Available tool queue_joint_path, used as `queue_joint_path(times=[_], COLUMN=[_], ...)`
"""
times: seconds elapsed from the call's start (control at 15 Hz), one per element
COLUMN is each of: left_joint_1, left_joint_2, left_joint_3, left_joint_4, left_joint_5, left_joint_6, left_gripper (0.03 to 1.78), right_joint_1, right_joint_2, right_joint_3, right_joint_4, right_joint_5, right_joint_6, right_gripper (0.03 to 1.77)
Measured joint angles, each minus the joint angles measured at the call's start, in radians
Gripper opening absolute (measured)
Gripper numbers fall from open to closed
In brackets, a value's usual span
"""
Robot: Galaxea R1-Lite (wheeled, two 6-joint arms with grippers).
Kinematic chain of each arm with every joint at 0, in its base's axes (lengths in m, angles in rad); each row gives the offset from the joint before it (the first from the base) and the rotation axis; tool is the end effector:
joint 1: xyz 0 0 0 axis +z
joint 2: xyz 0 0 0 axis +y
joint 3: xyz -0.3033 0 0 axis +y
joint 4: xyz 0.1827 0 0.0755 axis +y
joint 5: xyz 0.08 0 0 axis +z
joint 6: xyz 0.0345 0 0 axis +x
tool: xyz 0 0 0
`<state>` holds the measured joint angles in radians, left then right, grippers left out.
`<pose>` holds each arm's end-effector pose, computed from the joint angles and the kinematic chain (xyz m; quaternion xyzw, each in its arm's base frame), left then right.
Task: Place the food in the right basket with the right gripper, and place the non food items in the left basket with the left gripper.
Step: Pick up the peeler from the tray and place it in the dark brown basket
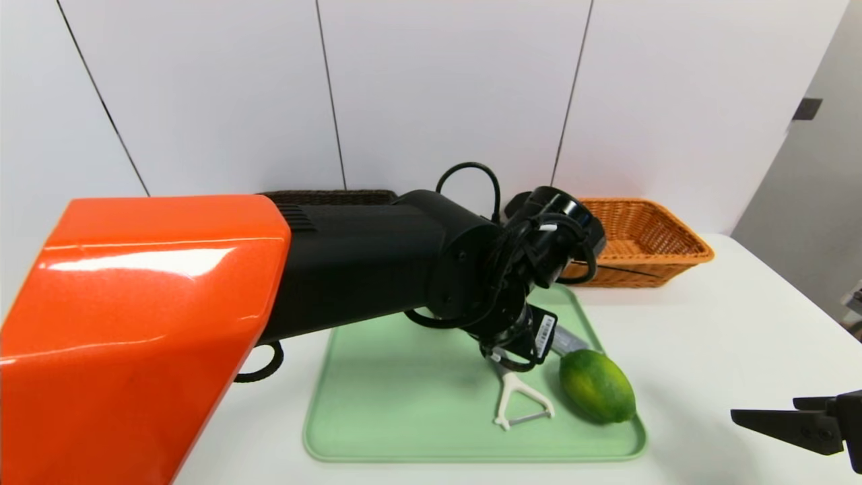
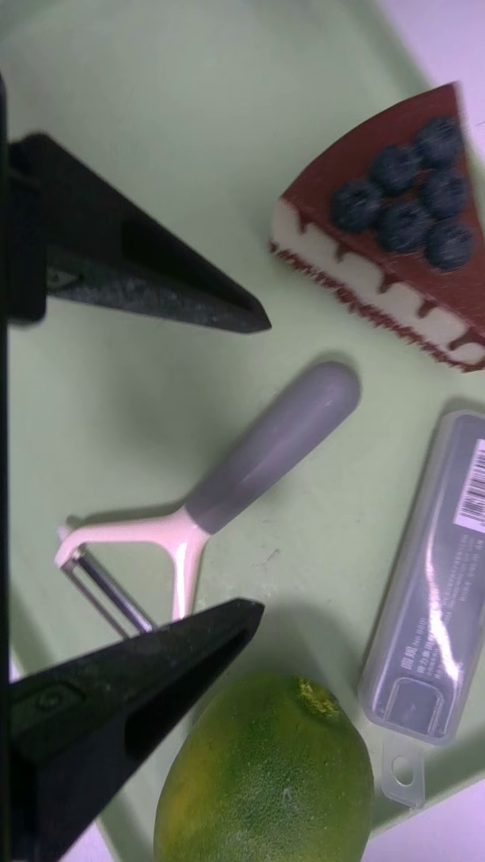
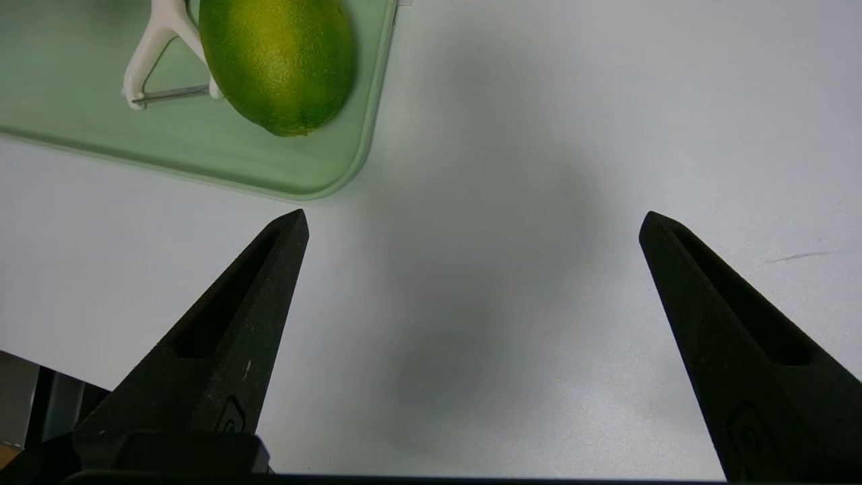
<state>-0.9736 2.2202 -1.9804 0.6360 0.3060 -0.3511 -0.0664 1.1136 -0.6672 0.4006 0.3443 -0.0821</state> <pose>0.2623 -0.3672 0.1848 0.0998 0.3868 -0.2328 0.8867 0.1385 0.0025 0.1771 0.0467 0.3968 0.1427 0.9055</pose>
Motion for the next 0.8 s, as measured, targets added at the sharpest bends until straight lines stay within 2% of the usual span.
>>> queue_joint_path(times=[0.13, 0.33, 0.4, 0.47, 0.73, 0.8], left_joint_1=[-0.015, -0.019, -0.019, -0.021, -0.019, -0.021], left_joint_2=[0.000, 0.000, 0.001, 0.001, 0.001, 0.001], left_joint_3=[0.000, 0.000, 0.000, 0.000, 0.000, 0.000], left_joint_4=[0.008, 0.006, 0.003, 0.002, 0.023, 0.021], left_joint_5=[0.000, 0.002, 0.002, 0.001, -0.003, -0.006], left_joint_6=[-0.093, -0.122, -0.123, -0.122, -0.124, -0.125], left_gripper=[1.05, 0.75, 0.33, 0.08, 0.04, 0.14], right_joint_1=[0.000, 0.000, 0.000, 0.000, 0.000, 0.000], right_joint_2=[0.000, 0.000, 0.000, 0.000, 0.000, 0.000], right_joint_3=[0.000, 0.001, 0.001, -0.001, 0.000, 0.000], right_joint_4=[0.000, 0.001, 0.000, -0.001, 0.001, 0.000], right_joint_5=[0.000, 0.000, 0.001, 0.001, 0.001, 0.001], right_joint_6=[0.000, 0.000, -0.001, -0.001, -0.001, -0.001], right_gripper=[1.70, 1.70, 1.70, 1.70, 1.70, 1.70])
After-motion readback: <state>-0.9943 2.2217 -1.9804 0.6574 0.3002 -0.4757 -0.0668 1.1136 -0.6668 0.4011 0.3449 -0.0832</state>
